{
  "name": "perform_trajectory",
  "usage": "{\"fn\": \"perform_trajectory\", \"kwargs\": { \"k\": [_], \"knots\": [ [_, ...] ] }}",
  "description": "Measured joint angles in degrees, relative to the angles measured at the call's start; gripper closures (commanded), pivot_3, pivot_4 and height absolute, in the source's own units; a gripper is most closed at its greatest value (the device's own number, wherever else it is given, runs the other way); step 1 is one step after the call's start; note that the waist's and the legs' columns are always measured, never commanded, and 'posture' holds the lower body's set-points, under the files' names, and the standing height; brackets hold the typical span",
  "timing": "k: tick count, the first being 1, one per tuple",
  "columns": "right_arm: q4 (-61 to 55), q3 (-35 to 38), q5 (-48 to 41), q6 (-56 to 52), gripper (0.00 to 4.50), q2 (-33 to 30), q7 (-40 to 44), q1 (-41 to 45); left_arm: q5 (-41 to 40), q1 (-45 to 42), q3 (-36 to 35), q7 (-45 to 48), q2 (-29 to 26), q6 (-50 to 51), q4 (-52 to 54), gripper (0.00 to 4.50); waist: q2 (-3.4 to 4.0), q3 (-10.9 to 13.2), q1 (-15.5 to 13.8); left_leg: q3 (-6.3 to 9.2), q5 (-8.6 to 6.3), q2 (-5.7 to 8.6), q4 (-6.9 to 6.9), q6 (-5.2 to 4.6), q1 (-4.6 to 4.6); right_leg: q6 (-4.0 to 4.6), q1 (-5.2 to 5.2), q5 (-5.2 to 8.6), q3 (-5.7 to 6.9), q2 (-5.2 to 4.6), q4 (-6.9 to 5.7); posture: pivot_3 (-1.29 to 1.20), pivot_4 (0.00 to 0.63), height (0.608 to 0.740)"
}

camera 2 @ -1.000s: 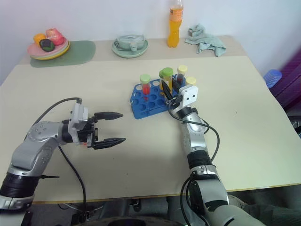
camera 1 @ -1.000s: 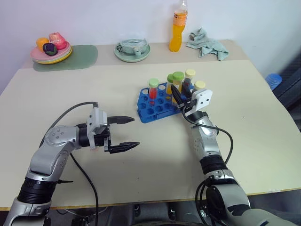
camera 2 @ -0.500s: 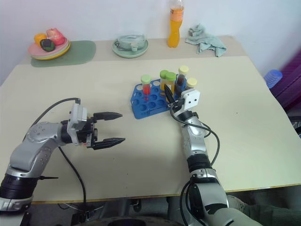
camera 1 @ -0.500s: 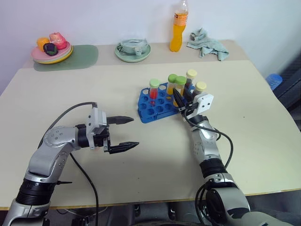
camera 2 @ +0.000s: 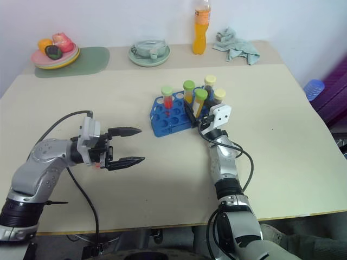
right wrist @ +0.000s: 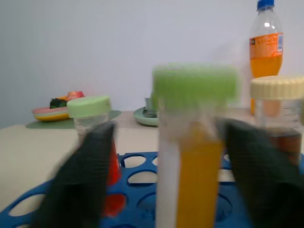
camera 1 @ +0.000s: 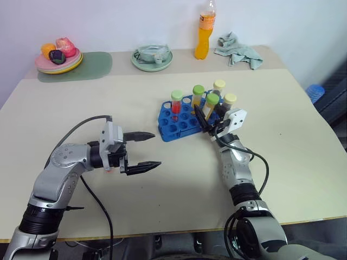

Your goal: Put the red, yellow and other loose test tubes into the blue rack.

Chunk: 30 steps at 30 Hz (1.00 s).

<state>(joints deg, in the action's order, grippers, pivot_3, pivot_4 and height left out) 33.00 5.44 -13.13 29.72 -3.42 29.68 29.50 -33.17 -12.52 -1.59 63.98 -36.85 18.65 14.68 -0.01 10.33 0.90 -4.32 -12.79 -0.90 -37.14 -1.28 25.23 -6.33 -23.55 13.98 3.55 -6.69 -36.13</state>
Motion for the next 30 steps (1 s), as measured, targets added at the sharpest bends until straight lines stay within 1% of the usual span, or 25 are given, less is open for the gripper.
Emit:
{"fn": "perform_trajectory", "kwargs": {
  "k": [3, 6, 8, 11, 14, 16, 17, 19, 20, 21, 23, 24, 27, 30],
  "knots": [
    [-1.67, -1.1, 1.37, -0.47, 0.04, -1.88, 0.46, -0.82, -0.89, -0.07, -1.43, -3.16, 1.62, 0.81, 0.08, 0.0, 0.0, 0.0, -0.07, 0.03, 0.0, 0.0, -0.01, 0.0, 0.0, 0.0, 0.0, 0.0, -0.01, -0.01, 0.0, 0.0, 0.15, 0.74],
    [-6.86, -2.64, 2.3, -2.45, 0.04, -5.88, 2.62, -3.1, -1.74, -0.16, -3.6, -7.15, 3.0, 1.54, 0.16, 0.0, 0.0, 0.0, -0.06, 0.04, 0.0, 0.01, -0.01, 0.0, 0.0, -0.01, 0.0, 0.0, -0.02, -0.01, 0.0, 0.0, 0.15, 0.74],
    [-11.94, -3.48, 2.25, -5.68, 0.04, -8.89, 4.37, -5.08, -3.51, 0.22, -5.87, -11.29, 4.39, 3.63, 1.45, 0.0, 0.0, 0.0, -0.08, 0.06, 0.0, 0.0, -0.02, -0.01, 0.0, -0.01, 0.0, -0.01, -0.03, -0.02, -0.01, 0.0, 0.15, 0.74],
    [-20.87, -4.47, -0.2, -13.81, 0.04, -15.83, 9.6, -9.14, -5.64, 1.07, -10.12, -22.28, 6.3, 9.57, 5.11, 0.0, -0.01, 0.0, -0.3, 0.12, -0.01, 0.01, -0.05, -0.03, 0.0, -0.02, 0.06, -0.01, -0.03, -0.05, -0.01, 0.0, 0.15, 0.74],
    [-26.31, -4.07, -3.25, -19.73, 0.04, -23.24, 15.48, -13.57, -2.53, 2.72, -11.68, -34.75, 6.37, 15.67, 10.66, 0.0, -0.04, -0.01, -0.38, 0.11, -0.04, 0.04, -0.09, -0.08, -0.04, -0.02, 0.12, -0.01, -0.02, -0.08, 0.01, 0.0, 0.15, 0.74],
    [-28.88, -2.99, -6.3, -23.48, 0.04, -27.64, 19.67, -16.54, -1.18, 2.71, -11.77, -41.75, 5.77, 21.81, 14.18, 0.0, -0.05, 0.0, -0.54, 0.13, -0.04, 0.04, -0.1, -0.07, -0.05, -0.02, 0.13, -0.01, -0.01, -0.06, 0.0, 0.0, 0.15, 0.74],
    [-29.71, -2.09, -7.62, -25.08, 0.04, -30.01, 21.68, -17.72, -1.81, 2.46, -12.61, -44.46, 5.82, 24.89, 15.49, 0.0, -0.05, 0.0, -0.55, 0.11, -0.04, 0.04, -0.1, -0.07, -0.07, -0.02, 0.13, -0.01, -0.02, -0.06, 0.0, 0.0, 0.15, 0.74],
    [-31.28, -0.38, -10.26, -28.27, 0.04, -34.52, 25.7, -19.26, -4.04, -0.94, -14.89, -50.86, 7.3, 34.46, 16.72, 0.0, -0.08, 0.02, -0.82, 0.13, -0.04, 0.02, -0.16, -0.08, -0.07, -0.03, 0.14, -0.01, -0.02, -0.04, 0.0, 0.0, 0.15, 0.74],
    [-32.19, 0.6, -11.79, -29.93, 0.04, -36.65, 27.66, -19.48, -4.71, -4.37, -16.83, -55.23, 9.08, 41.61, 16.93, 0.0, -0.09, 0.03, -1.13, 0.15, -0.04, 0.01, -0.22, -0.08, -0.07, -0.03, 0.17, -0.01, -0.01, -0.01, -0.01, 0.0, 0.15, 0.74],
    [-33.29, 1.6, -13.44, -31.65, 0.04, -38.73, 29.69, -19.29, -4.89, -9.13, -19.84, -59.51, 11.71, 50.95, 16.84, 0.0, -0.12, 0.05, -1.26, 0.18, -0.04, 0.0, -0.28, -0.08, -0.07, -0.04, 0.2, -0.01, -0.01, 0.02, -0.02, 0.0, 0.15, 0.74],
    [-34.43, 2.27, -15.47, -33.74, 0.04, -41.04, 32.8, -17.16, -5.88, -17.5, -24.2, -64.44, 13.42, 64.98, 14.61, 0.0, -0.28, 0.05, -1.4, 0.25, -0.03, 0.03, -0.33, -0.07, -0.1, -0.08, 0.26, 0.01, 0.01, 0.13, -0.02, 0.0, 0.15, 0.74],
    [-34.57, 2.31, -15.98, -34.54, 0.04, -41.62, 33.95, -16.11, -7.7, -20.39, -25.11, -66.53, 13.08, 68.82, 12.25, 0.0, -0.31, 0.05, -1.39, 0.25, -0.03, 0.03, -0.31, -0.07, -0.14, -0.09, 0.3, 0.01, 0.0, 0.14, -0.02, 0.0, 0.15, 0.74],
    [-34.4, 1.72, -16.49, -35.96, 0.04, -41.96, 36.18, -13.16, -15.26, -25.28, -25.16, -73.99, 10.03, 73.37, 2.31, 0.0, -0.33, 0.07, -1.43, 0.26, -0.02, 0.01, -0.2, -0.05, -0.16, -0.09, 0.27, 0.02, -0.01, 0.13, -0.03, 0.0, 0.15, 0.74],
    [-34.53, 1.1, -16.49, -37.44, 0.04, -41.66, 36.71, -10.03, -25.26, -29.5, -24.81, -87.72, 7.87, 73.38, -10.18, 0.0, -0.44, 0.13, -1.59, 0.29, -0.01, 0.02, -0.19, -0.02, -0.15, -0.08, 0.27, 0.02, -0.02, 0.06, -0.04, 0.0, 0.15, 0.74]
  ]
}}
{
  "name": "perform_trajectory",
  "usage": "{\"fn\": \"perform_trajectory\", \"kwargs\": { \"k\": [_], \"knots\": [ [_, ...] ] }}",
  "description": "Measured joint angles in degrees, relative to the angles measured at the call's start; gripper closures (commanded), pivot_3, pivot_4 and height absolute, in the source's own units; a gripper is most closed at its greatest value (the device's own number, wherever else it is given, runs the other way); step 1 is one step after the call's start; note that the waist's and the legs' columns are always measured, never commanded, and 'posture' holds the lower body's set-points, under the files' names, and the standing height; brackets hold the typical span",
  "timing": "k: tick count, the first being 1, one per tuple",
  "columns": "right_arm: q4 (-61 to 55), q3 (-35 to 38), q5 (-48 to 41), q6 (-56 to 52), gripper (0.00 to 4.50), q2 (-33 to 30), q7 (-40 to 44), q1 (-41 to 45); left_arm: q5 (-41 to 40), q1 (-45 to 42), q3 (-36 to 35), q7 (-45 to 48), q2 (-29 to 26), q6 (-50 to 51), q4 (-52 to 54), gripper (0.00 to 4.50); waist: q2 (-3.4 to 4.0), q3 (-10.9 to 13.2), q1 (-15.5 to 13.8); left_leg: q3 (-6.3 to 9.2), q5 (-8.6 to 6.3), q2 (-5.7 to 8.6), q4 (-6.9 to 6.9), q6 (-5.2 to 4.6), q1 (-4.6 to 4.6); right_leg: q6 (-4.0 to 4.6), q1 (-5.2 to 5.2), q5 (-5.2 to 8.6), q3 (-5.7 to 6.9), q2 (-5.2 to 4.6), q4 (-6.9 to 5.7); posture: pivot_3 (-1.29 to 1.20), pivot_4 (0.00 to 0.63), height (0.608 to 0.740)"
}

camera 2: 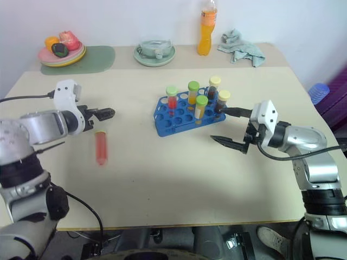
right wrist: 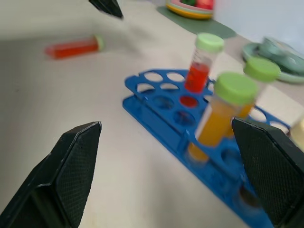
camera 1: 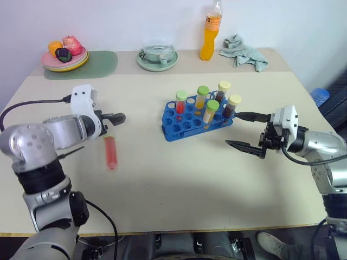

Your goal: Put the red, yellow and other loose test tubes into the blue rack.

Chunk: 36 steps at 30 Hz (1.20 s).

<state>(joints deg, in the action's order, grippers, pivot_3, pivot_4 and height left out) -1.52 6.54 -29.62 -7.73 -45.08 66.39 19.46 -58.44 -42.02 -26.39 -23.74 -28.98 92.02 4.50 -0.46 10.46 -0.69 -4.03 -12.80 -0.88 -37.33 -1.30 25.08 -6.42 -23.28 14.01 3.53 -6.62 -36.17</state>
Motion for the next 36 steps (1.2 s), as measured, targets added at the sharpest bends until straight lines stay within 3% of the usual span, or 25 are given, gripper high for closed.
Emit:
{"fn": "perform_trajectory", "kwargs": {
  "k": [7, 11, 14, 19, 23, 26, 30, 36],
  "knots": [
    [-1.11, -1.64, 0.19, -1.9, 0.04, 0.28, 0.49, 0.47, -26.08, -3.17, 3.89, -27.38, -2.33, -0.22, -16.69, 0.0, -0.21, 0.12, -0.26, 0.0, 0.14, 0.1, -0.08, 0.29, 0.04, -0.06, 0.04, -0.05, 0.0, -0.19, 0.0, 0.0, 0.15, 0.74],
    [-3.59, -1.63, -0.06, -3.78, 0.04, 0.0, 1.09, -0.94, -46.64, -2.41, 13.15, -43.22, -5.62, -9.11, -18.1, 0.0, -0.23, 0.11, -0.08, 0.0, 0.16, 0.08, -0.03, 0.42, 0.03, -0.04, -0.01, -0.06, -0.11, -0.27, 0.01, 0.0, 0.15, 0.74],
    [-5.06, -1.57, -0.54, -5.41, 0.04, -1.11, 2.26, -2.38, -52.45, -1.34, 16.52, -49.24, -5.38, -13.88, -17.97, 0.0, -0.23, 0.11, -0.18, -0.03, 0.16, 0.1, -0.03, 0.43, 0.02, -0.02, -0.01, -0.07, -0.11, -0.26, 0.03, 0.0, 0.15, 0.74],
    [-7.73, -1.54, -0.93, -7.22, 0.04, -4.19, 5.49, -5.84, -53.51, -0.94, 16.58, -55.61, -1.9, -16.63, -18.03, 0.0, -0.27, 0.1, -0.28, -0.06, 0.17, 0.17, -0.05, 0.4, 0.03, -0.01, 0.02, -0.06, -0.09, -0.24, 0.05, 0.0, 0.15, 0.74],
    [-8.26, -1.47, -0.83, -6.91, 0.04, -4.27, 5.69, -7.12, -53.57, -1.49, 16.42, -56.42, -2.69, -15.91, -18.51, 0.0, -0.27, 0.1, -0.11, -0.07, 0.18, 0.15, -0.04, 0.39, 0.03, -0.02, 0.01, -0.06, -0.08, -0.18, 0.04, 0.0, 0.15, 0.74],
    [-8.29, -1.38, -0.83, -6.9, 0.04, -4.08, 5.29, -7.53, -53.58, -3.55, 16.44, -53.87, -6.5, -13.6, -20.14, 0.0, -0.28, 0.11, -0.1, -0.11, 0.19, 0.16, -0.04, 0.39, 0.03, -0.02, 0.0, -0.06, -0.07, -0.15, 0.04, 0.0, 0.15, 0.74],
    [-8.31, -1.38, -0.73, -6.65, 0.04, -3.17, 4.74, -7.63, -53.6, -4.16, 16.94, -46.81, -12.33, -9.76, -20.39, 0.0, -0.28, 0.11, -0.15, -0.15, 0.18, 0.17, -0.04, 0.39, 0.02, -0.03, 0.0, -0.05, -0.08, -0.15, 0.04, 0.0, 0.15, 0.74],
    [-6.65, -2.2, 0.18, -5.54, 0.04, -0.95, 4.78, -5.73, -53.58, -4.14, 23.47, -30.84, -20.53, -5.13, -21.29, 0.0, -0.32, 0.12, -0.16, -0.19, 0.18, 0.18, -0.02, 0.39, 0.02, -0.03, -0.01, -0.05, -0.08, -0.15, 0.07, 0.0, 0.15, 0.74]
  ]
}}
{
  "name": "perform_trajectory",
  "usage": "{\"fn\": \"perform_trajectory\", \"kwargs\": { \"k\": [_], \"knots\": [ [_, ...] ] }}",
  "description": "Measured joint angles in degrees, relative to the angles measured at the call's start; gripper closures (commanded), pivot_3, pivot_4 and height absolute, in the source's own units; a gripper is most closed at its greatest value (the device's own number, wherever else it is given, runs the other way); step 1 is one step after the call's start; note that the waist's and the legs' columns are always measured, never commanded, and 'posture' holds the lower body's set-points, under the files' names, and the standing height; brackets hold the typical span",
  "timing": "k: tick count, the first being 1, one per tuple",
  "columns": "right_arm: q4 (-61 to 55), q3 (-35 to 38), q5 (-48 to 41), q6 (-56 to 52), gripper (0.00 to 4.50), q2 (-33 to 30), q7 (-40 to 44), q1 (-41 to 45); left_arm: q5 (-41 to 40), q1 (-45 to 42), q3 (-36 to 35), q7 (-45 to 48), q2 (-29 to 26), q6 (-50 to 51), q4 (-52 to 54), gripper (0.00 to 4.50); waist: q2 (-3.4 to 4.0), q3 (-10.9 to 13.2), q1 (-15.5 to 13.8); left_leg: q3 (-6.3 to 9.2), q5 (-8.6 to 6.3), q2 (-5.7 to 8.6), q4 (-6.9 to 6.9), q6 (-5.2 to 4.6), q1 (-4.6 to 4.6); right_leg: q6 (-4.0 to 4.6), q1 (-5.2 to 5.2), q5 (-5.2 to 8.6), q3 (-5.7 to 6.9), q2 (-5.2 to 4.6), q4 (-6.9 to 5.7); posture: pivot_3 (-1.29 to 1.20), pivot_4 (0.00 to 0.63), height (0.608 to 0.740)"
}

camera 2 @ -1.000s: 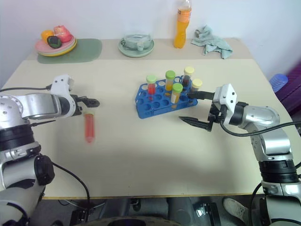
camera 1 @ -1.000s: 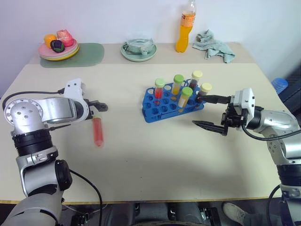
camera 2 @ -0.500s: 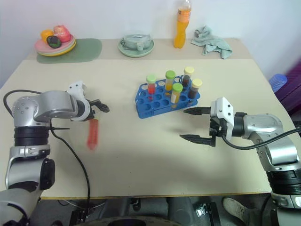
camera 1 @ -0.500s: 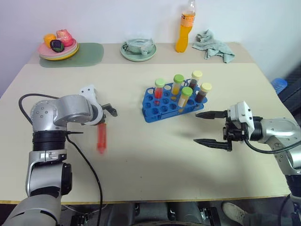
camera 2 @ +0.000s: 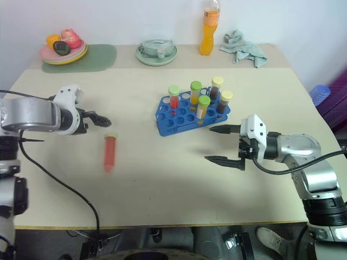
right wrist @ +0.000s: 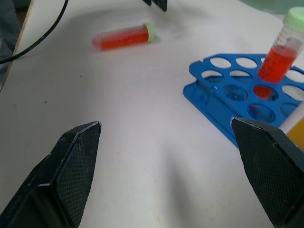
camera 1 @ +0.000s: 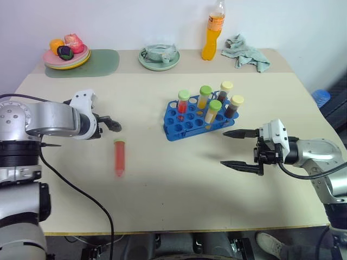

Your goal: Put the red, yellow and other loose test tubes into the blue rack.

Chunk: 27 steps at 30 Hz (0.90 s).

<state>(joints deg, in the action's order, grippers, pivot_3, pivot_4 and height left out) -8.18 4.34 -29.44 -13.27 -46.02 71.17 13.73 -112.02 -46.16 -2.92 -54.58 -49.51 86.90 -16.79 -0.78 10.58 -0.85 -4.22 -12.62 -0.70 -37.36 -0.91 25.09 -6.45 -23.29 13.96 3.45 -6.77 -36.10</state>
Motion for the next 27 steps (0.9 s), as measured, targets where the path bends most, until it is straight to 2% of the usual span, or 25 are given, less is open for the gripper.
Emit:
{"fn": "perform_trajectory", "kwargs": {
  "k": [7, 15, 21, 27],
  "knots": [
    [1.96, -1.25, 1.23, 1.3, 0.04, 0.45, 0.72, 0.92, -0.01, -2.96, 13.47, 22.25, -7.62, 3.48, -0.73, 0.0, -0.02, 0.01, 0.11, -0.04, 0.0, -0.02, 0.06, 0.01, 0.02, 0.02, -0.08, 0.01, -0.02, -0.01, 0.01, 0.0, 0.15, 0.74],
    [1.84, -1.12, 1.23, 1.45, 0.04, 0.43, 0.65, -0.32, -0.03, -11.3, 30.21, 37.83, -14.87, 5.15, -3.34, 0.0, -0.03, 0.02, 0.11, -0.04, -0.02, -0.04, 0.1, -0.02, 0.06, 0.19, -0.15, 0.11, -0.05, -0.04, 0.06, 0.0, 0.15, 0.74],
    [1.61, -1.11, 1.2, 1.45, 0.04, 0.43, 0.08, -0.53, -0.09, -17.46, 40.17, 42.34, -16.4, 5.28, -6.52, 0.0, -0.03, 0.02, 0.15, -0.04, -0.06, -0.05, 0.1, -0.09, 0.07, 0.21, -0.18, 0.12, -0.07, -0.06, 0.05, 0.0, 0.15, 0.74],
    [1.58, -1.1, 1.19, 1.5, 0.04, 0.46, -0.15, -0.58, -0.08, -18.59, 42.57, 39.83, -14.23, 5.3, -11.77, 0.0, -0.04, 0.03, 0.06, -0.01, -0.06, -0.06, 0.02, -0.1, 0.14, 0.21, -0.19, 0.12, -0.08, -0.06, 0.05, 0.0, 0.15, 0.74]
  ]
}}
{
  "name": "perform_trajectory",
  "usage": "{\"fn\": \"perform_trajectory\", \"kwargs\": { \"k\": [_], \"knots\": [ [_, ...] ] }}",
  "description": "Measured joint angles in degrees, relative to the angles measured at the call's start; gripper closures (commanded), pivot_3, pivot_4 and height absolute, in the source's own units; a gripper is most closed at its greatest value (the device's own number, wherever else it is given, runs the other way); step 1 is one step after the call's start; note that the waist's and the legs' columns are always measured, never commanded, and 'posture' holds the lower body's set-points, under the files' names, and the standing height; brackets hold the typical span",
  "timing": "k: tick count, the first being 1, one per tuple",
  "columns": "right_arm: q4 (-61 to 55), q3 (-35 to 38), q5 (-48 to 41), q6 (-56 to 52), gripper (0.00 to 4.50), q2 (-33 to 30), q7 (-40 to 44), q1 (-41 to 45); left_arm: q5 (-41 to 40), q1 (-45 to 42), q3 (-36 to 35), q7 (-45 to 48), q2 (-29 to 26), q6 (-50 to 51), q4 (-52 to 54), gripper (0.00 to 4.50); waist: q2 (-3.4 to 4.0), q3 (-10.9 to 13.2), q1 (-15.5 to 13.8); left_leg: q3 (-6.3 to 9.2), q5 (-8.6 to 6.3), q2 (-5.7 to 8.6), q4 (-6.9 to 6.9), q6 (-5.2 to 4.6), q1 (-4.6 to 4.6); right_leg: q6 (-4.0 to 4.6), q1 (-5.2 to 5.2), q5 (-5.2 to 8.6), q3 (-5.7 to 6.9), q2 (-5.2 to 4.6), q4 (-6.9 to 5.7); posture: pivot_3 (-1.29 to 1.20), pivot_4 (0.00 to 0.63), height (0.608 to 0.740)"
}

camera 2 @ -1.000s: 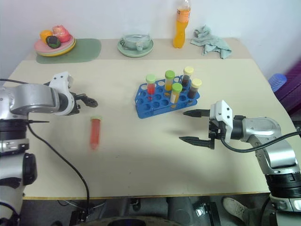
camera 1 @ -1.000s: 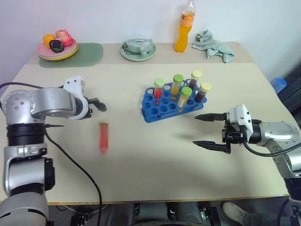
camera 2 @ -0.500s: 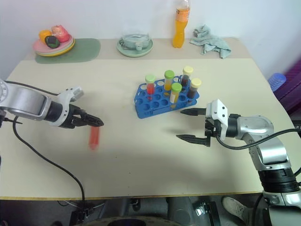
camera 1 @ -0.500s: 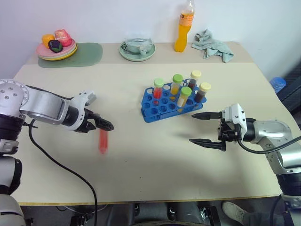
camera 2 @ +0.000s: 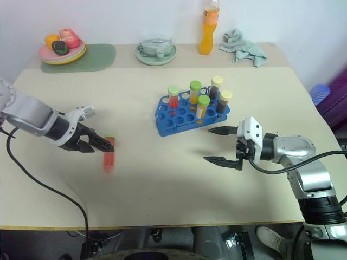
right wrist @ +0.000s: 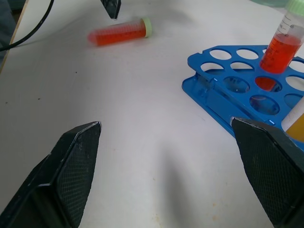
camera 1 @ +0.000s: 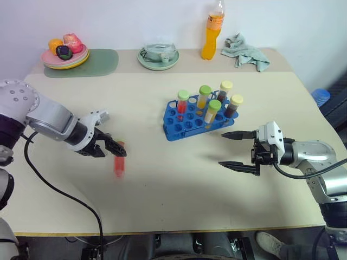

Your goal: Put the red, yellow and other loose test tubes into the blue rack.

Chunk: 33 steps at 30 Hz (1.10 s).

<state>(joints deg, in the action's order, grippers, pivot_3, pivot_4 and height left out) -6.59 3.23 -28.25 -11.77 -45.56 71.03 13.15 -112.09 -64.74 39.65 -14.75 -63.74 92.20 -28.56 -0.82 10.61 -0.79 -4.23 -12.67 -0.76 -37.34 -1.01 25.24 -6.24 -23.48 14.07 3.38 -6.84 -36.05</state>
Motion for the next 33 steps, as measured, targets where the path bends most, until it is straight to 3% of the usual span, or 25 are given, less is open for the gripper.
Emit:
{"fn": "perform_trajectory", "kwargs": {
  "k": [6, 10, 12, 14, 16, 18, 25, 28, 30, 33],
  "knots": [
    [-0.01, 0.0, -0.04, 0.02, 0.04, 0.01, -0.44, -0.02, -0.11, 2.26, -5.49, -7.93, 4.84, -1.49, -0.28, 0.0, -0.01, 0.01, 0.1, 0.01, 0.03, 0.0, -0.02, 0.04, 0.02, -0.08, -0.02, -0.04, -0.02, -0.05, -0.02, 0.0, 0.15, 0.74],
    [-0.41, 0.36, -0.11, -0.06, 0.04, 0.0, -0.88, -0.9, -0.41, 10.88, -16.98, -19.16, 9.91, -5.58, 4.91, 0.0, 0.01, -0.01, 0.1, 0.01, 0.03, -0.01, -0.01, 0.05, 0.01, -0.16, -0.01, -0.1, -0.08, -0.21, -0.02, 0.0, 0.15, 0.74],
    [-0.7, 0.57, -0.14, -0.23, 0.04, -0.01, -0.98, -1.28, -0.6, 18.74, -27.51, -30.66, 15.88, -11.36, 12.5, 0.0, 0.16, -0.09, -0.1, 0.03, 0.02, 0.05, 0.02, 0.04, -0.11, -0.15, 0.1, -0.1, -0.1, -0.42, -0.01, 0.0, 0.15, 0.74],
    [-1.12, 0.82, -0.17, -0.3, 0.04, -0.03, -1.07, -1.45, -0.37, 27.13, -37.85, -48.38, 27.17, -20.18, 23.38, 0.0, 0.28, -0.17, -0.54, 0.08, -0.07, 0.18, -0.02, -0.07, -0.25, -0.14, 0.32, -0.1, -0.08, -0.62, 0.01, 0.0, 0.15, 0.74],
    [-1.65, 1.07, -0.18, -0.33, 0.04, -0.03, -1.21, -1.66, -0.4, 31.26, -42.66, -63.59, 37.25, -26.86, 31.13, 0.0, 0.26, -0.18, -1.31, 0.06, -0.21, 0.22, -0.09, -0.09, -0.27, -0.1, 0.39, -0.11, -0.11, -0.63, 0.07, 0.0, 0.15, 0.74],
    [-2.4, 1.12, -0.21, -0.36, 0.04, -0.03, -1.4, -1.76, -0.5, 33.94, -43.59, -72.21, 42.22, -31.64, 36.58, 0.0, 0.25, -0.19, -1.48, 0.04, -0.21, 0.25, -0.1, -0.08, -0.28, -0.02, 0.4, -0.06, -0.11, -0.6, 0.06, 0.0, 0.15, 0.74],
    [-2.61, 1.8, -0.21, -0.77, 0.04, -0.05, -1.93, -3.31, -0.92, 36.91, -43.34, -74.58, 41.82, -37.61, 40.91, 0.0, 0.26, -0.19, -1.44, -0.11, -0.06, 0.21, -0.09, -0.1, -0.32, 0.06, 0.4, -0.02, -0.12, -0.23, 0.07, 0.0, 0.15, 0.74],
    [-2.74, 1.8, -0.21, -0.77, 0.0, -0.04, -2.04, -3.31, -0.97, 36.98, -43.07, -74.69, 40.79, -37.58, 40.97, 0.85, 0.26, -0.19, -1.44, -0.11, -0.06, 0.2, -0.09, -0.12, -0.32, 0.06, 0.4, -0.01, -0.12, -0.19, 0.07, 0.0, 0.15, 0.74],
    [-2.74, 1.8, -0.21, -0.78, 0.0, -0.04, -2.07, -3.3, -0.96, 37.19, -43.07, -74.72, 40.4, -37.6, 40.97, 1.77, 0.26, -0.19, -1.45, -0.11, -0.07, 0.2, -0.09, -0.14, -0.32, 0.06, 0.4, -0.01, -0.12, -0.19, 0.07, 0.0, 0.15, 0.74],
    [-2.75, 1.8, -0.21, -0.8, 0.0, -0.04, -2.1, -3.21, -0.96, 37.67, -43.12, -74.76, 40.07, -37.4, 40.94, 1.77, 0.25, -0.18, -1.57, -0.11, -0.07, 0.2, -0.11, -0.15, -0.32, 0.06, 0.42, -0.01, -0.12, -0.17, 0.07, 0.0, 0.15, 0.74]
  ]
}}
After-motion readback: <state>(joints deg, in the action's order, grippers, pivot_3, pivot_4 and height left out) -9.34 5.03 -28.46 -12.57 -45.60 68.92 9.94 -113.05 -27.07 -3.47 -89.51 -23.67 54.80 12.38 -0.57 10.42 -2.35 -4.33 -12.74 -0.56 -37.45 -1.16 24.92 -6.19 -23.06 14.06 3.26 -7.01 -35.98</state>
